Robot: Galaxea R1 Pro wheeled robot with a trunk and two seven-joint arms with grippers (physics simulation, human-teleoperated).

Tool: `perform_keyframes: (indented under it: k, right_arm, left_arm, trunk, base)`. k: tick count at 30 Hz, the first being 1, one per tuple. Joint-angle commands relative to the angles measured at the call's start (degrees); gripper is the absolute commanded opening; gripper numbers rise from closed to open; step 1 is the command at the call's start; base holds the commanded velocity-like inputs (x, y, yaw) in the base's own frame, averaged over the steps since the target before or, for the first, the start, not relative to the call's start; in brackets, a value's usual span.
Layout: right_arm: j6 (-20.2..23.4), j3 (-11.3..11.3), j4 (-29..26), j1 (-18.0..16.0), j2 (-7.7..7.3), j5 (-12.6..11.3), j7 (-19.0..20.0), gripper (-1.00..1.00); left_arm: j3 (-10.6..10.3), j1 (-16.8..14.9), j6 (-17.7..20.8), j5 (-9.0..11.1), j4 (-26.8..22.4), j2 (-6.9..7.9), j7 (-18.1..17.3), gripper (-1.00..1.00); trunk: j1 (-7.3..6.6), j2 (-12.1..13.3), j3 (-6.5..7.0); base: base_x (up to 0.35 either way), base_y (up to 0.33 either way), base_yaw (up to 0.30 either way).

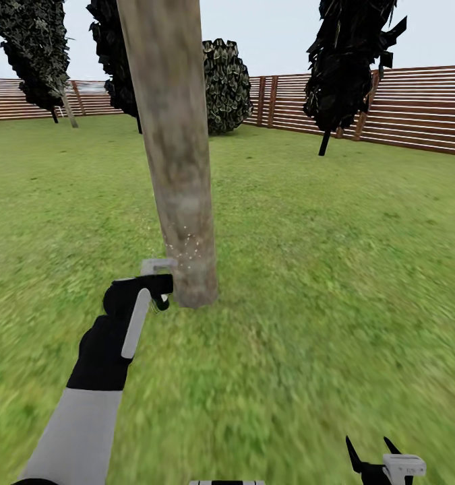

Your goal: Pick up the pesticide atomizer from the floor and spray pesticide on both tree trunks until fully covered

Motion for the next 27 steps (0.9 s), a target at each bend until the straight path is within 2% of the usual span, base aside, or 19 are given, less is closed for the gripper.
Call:
perform_keyframes:
  k: [1, 2, 5, 6, 7, 8, 11, 12, 13, 14, 16, 18, 20, 21, 24, 27]
  right_arm:
    - [0.00, 0.00, 0.00, 0.00, 0.00, 0.00, 0.00, 1.00]
    - [0.01, 0.00, 0.00, 0.00, 0.00, 0.00, 0.00, 1.00]
    - [0.02, 0.00, 0.00, 0.00, 0.00, 0.00, 0.00, 1.00]
    - [0.05, 0.00, 0.00, 0.00, 0.00, 0.00, 0.00, 1.00]
    - [0.07, 0.00, 0.00, 0.00, 0.00, 0.00, 0.00, 1.00]
    - [0.08, 0.00, 0.00, 0.00, 0.00, 0.00, 0.00, 1.00]
    - [0.08, 0.00, 0.00, 0.00, 0.00, 0.00, 0.00, 1.00]
    - [0.09, 0.00, 0.00, 0.00, 0.00, 0.00, 0.00, 1.00]
    - [0.09, 0.00, 0.00, 0.00, 0.00, 0.00, 0.00, 1.00]
    - [0.09, 0.00, 0.00, 0.00, 0.00, 0.00, 0.00, 1.00]
    - [0.09, 0.00, 0.00, 0.00, 0.00, 0.00, 0.00, 1.00]
    - [0.07, 0.00, 0.00, 0.00, 0.00, 0.00, 0.00, 1.00]
    - [0.08, 0.00, 0.00, 0.00, 0.00, 0.00, 0.00, 1.00]
    - [0.09, 0.00, 0.00, 0.00, 0.00, 0.00, 0.00, 1.00]
    - [0.09, 0.00, 0.00, 0.00, 0.00, 0.00, 0.00, 1.00]
    - [0.09, 0.00, 0.00, 0.00, 0.00, 0.00, 0.00, 1.00]
  left_arm:
    - [-1.48, -0.85, 0.92, -0.32, -0.01, -0.11, -0.16, -1.00]
    - [-3.78, -1.80, 1.64, -0.21, -0.07, -0.12, -0.28, -1.00]
    - [-4.43, -2.61, 2.07, -0.16, -0.11, 0.52, -0.32, -1.00]
    - [-4.03, -2.71, 2.12, -0.16, -0.11, 0.65, -0.36, -1.00]
    - [-1.88, -2.82, 2.17, -0.12, -0.12, 1.10, -0.47, -1.00]
    - [-0.62, -2.86, 2.21, -0.13, -0.12, 1.41, -0.87, -1.00]
    - [0.47, -3.07, 2.20, -0.15, -0.12, 2.32, -3.51, -1.00]
    - [-0.08, -3.08, 2.20, -0.18, -0.16, 2.04, -4.23, -1.00]
    - [-1.71, -3.08, 2.20, -0.21, -0.18, 1.84, -4.47, -1.00]
    - [-5.33, -3.17, 2.20, -0.19, -0.20, 1.66, -4.60, -1.00]
    - [-7.32, -3.59, 2.20, -0.16, -0.79, 1.37, -4.63, -1.00]
    - [-7.92, -4.27, 2.20, -0.17, -1.20, 0.84, -4.64, -1.00]
    - [-7.85, -4.38, 2.20, -0.24, -1.30, 1.15, -4.64, -1.00]
    - [-7.49, -4.48, 2.20, -0.31, -1.34, 1.42, -4.64, -1.00]
    - [-1.57, -5.86, 2.25, -0.28, -1.35, 2.26, -4.64, -1.00]
    - [0.88, -6.21, 2.28, -0.17, -1.35, 2.14, -4.64, -1.00]
  trunk:
    - [0.00, 0.00, 0.00]
    - [0.00, 0.00, 0.00]
    - [0.00, 0.00, 0.00]
    - [0.00, 0.00, 0.00]
    - [0.00, 0.00, 0.00]
    - [0.00, 0.00, 0.00]
    - [0.00, 0.00, 0.00]
    - [0.00, 0.00, 0.00]
    - [0.00, 0.00, 0.00]
    - [0.00, 0.00, 0.00]
    - [0.00, 0.00, 0.00]
    - [0.00, 0.00, 0.00]
    - [0.00, 0.00, 0.00]
    - [0.00, 0.00, 0.00]
    - [0.00, 0.00, 0.00]
    - [0.00, 0.00, 0.00]
  base:
    - [0.000, 0.000, 0.000]
    - [0.000, 0.000, 0.000]
    - [0.000, 0.000, 0.000]
    - [0.000, 0.000, 0.000]
    - [0.000, 0.000, 0.000]
    - [0.000, 0.000, 0.000]
    - [0.000, 0.000, 0.000]
    - [0.000, 0.000, 0.000]
    - [-0.005, 0.000, 0.000]
    - [-0.193, 0.053, 0.000]
    - [-0.265, 0.075, 0.000]
    - [-0.127, 0.039, 0.000]
    - [-0.029, 0.009, 0.000]
    - [-0.010, 0.003, 0.000]
    - [-0.002, 0.001, 0.000]
    - [0.000, 0.000, 0.000]
